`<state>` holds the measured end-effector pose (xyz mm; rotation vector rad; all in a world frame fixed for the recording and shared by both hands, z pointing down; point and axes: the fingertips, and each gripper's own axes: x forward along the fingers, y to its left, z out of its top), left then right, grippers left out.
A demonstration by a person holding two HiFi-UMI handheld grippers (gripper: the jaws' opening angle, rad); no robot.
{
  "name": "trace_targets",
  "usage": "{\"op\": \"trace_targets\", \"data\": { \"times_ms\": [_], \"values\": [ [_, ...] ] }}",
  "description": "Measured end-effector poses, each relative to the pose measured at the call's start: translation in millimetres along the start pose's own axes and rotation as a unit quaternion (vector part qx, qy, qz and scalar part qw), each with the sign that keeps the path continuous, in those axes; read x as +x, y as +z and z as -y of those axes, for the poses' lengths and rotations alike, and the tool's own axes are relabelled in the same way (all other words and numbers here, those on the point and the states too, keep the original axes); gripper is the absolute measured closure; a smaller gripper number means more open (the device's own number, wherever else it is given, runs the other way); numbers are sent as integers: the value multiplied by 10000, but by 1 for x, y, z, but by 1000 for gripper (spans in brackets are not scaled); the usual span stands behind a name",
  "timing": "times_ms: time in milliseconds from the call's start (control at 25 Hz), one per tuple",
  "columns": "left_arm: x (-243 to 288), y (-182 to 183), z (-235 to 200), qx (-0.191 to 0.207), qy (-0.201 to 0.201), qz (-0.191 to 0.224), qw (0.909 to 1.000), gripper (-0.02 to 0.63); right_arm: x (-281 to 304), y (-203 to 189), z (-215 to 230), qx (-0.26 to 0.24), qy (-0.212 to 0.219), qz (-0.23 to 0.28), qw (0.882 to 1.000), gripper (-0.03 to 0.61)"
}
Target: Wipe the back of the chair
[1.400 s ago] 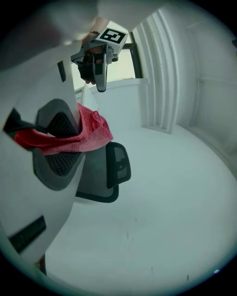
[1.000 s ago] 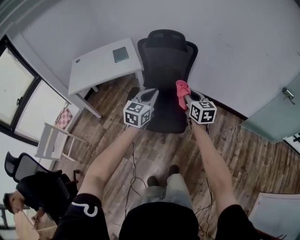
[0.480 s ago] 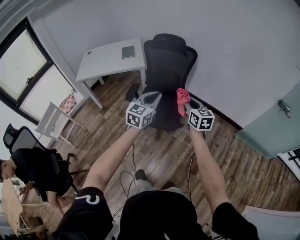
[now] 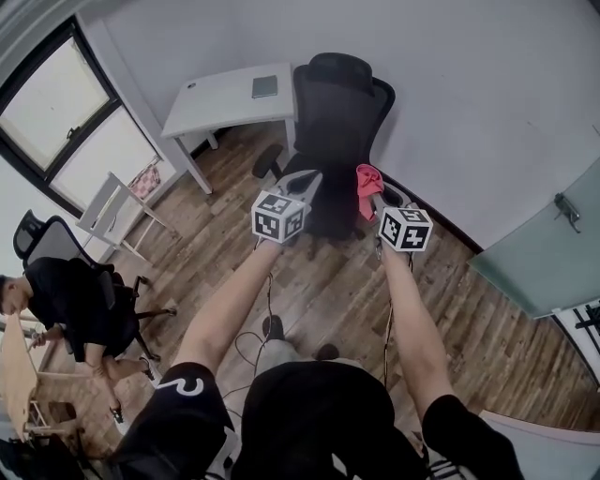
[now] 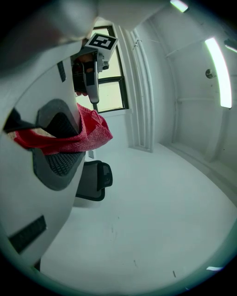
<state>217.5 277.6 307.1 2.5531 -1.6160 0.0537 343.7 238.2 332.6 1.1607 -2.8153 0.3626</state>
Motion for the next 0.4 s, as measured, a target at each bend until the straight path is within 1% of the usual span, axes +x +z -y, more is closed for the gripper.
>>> {"op": "trace_targets", "data": {
  "times_ms": [80,200,400],
  "values": [
    [-7,1,11,-29,39,69,10000,589,-12,-1,0,45,81,31,10000,511],
    [-18,-4,24,-27,79,59,9999,588,-28,-6,-4,80,160,35,9998,511],
    [-35,-8,35,-103,138,89,9998,588,-47,-11,-10,-43,169,-37,9998,511]
  ]
}}
